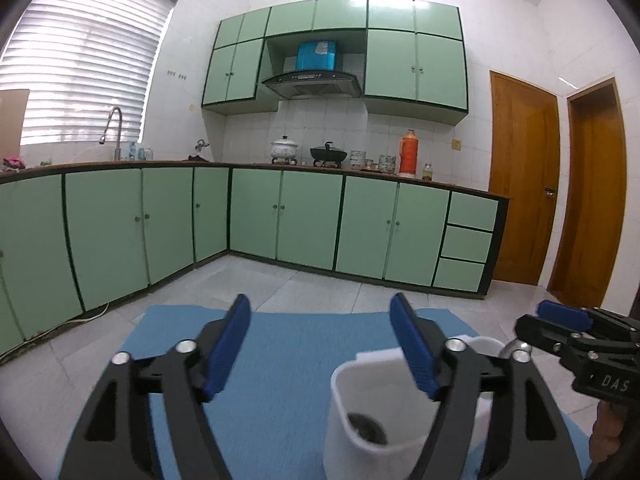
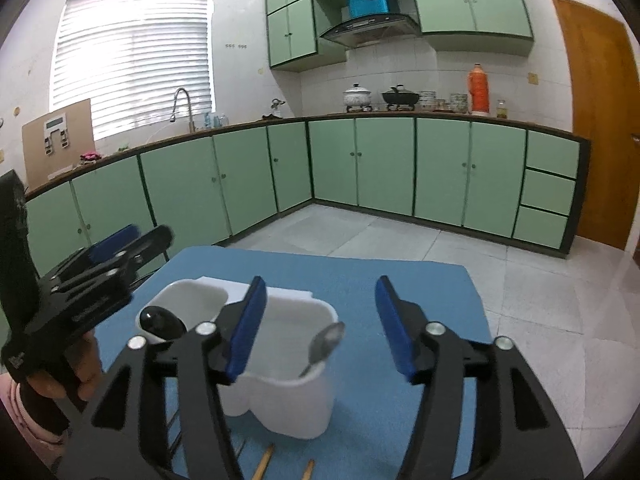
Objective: Organize utensils
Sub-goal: 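Drop the black spoon into the holder with the left tool while the right tool drops the metal spoon, then move both tools back over the remaining utensils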
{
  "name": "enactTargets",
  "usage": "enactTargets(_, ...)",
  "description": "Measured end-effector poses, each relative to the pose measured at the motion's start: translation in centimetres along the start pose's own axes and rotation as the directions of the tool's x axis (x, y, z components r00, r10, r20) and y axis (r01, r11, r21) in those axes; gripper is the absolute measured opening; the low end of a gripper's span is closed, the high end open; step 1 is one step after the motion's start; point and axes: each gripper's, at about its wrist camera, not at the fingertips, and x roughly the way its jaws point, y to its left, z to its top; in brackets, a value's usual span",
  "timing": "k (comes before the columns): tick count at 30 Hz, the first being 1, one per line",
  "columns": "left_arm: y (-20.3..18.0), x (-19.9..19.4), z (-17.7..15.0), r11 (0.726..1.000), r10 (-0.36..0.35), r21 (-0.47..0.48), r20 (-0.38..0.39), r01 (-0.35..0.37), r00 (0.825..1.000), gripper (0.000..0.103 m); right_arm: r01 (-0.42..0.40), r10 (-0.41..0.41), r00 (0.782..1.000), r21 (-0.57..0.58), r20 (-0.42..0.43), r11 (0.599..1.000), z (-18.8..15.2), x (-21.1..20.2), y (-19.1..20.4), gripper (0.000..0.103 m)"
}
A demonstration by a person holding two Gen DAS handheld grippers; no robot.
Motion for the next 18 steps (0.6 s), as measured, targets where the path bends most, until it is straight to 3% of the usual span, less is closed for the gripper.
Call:
enactTargets(2, 0.5, -1.2, -0.1, 1.000, 0.009, -0.008, -0.020, -0.010, 1.000, 0.084, 0.030, -0.030, 0.999, 0.001, 0.014, 1.000, -0.4, -1.2, -0.1, 0.081)
enactTargets(4, 1.0, -2.4, -0.4, 1.000, 0.020, -0.016, -0.045, -0.020, 0.999, 0.089, 0.063, -0.062, 0.998, -0.007, 0.022, 0.998, -1.0, -2.4, -0.1, 0.090)
enactTargets(8, 2.0, -4.8, -1.7, 0.999, 0.027, -0.043, -0.108, -0.032, 0.994, 0.093, 0.083, -0.083, 0.997, -0.005, 0.000, 0.997, -2.6, -4.1, 0.0, 0.095)
enactTargets(18, 2.3, -8.8, -6.0, 0.995, 0.067, -0.053, -0.250, -0.083, 0.966, 0.094, 0.125, -0.124, 0.985, 0.002, -0.119, 0.992, -7.1, -6.2, 0.0, 0.096)
